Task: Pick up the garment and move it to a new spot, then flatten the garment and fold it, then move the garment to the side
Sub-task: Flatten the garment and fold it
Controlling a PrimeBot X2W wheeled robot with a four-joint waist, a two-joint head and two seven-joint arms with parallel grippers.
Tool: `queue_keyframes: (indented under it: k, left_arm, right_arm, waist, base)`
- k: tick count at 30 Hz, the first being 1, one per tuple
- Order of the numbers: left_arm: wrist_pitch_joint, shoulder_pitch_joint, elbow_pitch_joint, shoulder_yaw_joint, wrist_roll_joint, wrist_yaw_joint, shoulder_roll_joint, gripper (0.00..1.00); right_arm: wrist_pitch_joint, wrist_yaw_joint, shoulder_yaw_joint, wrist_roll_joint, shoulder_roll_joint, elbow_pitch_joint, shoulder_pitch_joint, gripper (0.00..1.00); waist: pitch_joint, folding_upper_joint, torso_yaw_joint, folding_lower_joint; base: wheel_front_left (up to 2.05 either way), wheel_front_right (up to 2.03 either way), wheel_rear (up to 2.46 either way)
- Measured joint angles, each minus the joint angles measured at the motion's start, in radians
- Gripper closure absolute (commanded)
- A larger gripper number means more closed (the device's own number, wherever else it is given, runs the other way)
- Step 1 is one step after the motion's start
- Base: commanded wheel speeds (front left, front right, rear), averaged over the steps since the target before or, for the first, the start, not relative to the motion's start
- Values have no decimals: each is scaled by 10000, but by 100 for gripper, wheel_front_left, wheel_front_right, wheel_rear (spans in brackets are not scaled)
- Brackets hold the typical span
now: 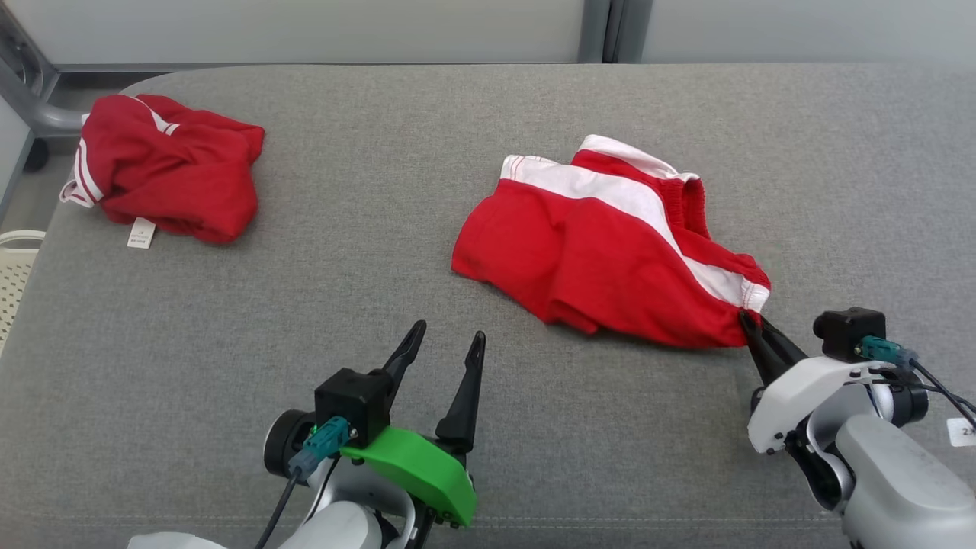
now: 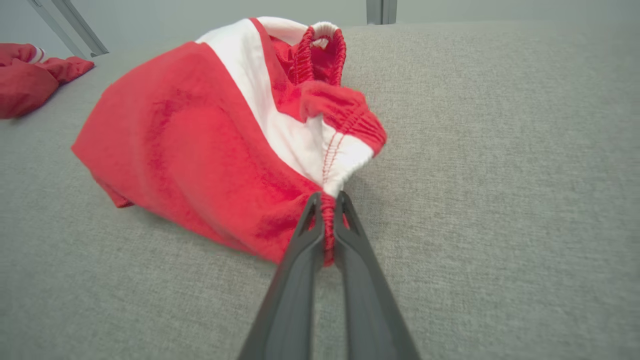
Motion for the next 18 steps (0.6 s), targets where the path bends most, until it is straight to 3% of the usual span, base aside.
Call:
queue_keyframes:
  k: [5, 17, 18]
  left_arm:
    - [27, 7, -58, -4, 0, 31, 48, 0]
    - [58, -6, -50, 4, -6, 44, 127, 0]
    - [58, -6, -50, 4, -6, 44, 127, 0]
  right_arm:
    - [-4, 0, -165, 416, -514, -366, 428, 100]
    - [-59, 0, -696, 550, -359, 215, 816, 100]
    - [-59, 0, -696, 550, -359, 215, 816, 94]
  waist:
    - [80, 0, -139, 0]
    - [306, 0, -242, 0]
    - [306, 0, -242, 0]
  base:
    - [0, 0, 0]
    - [0, 0, 0]
    - [0, 0, 0]
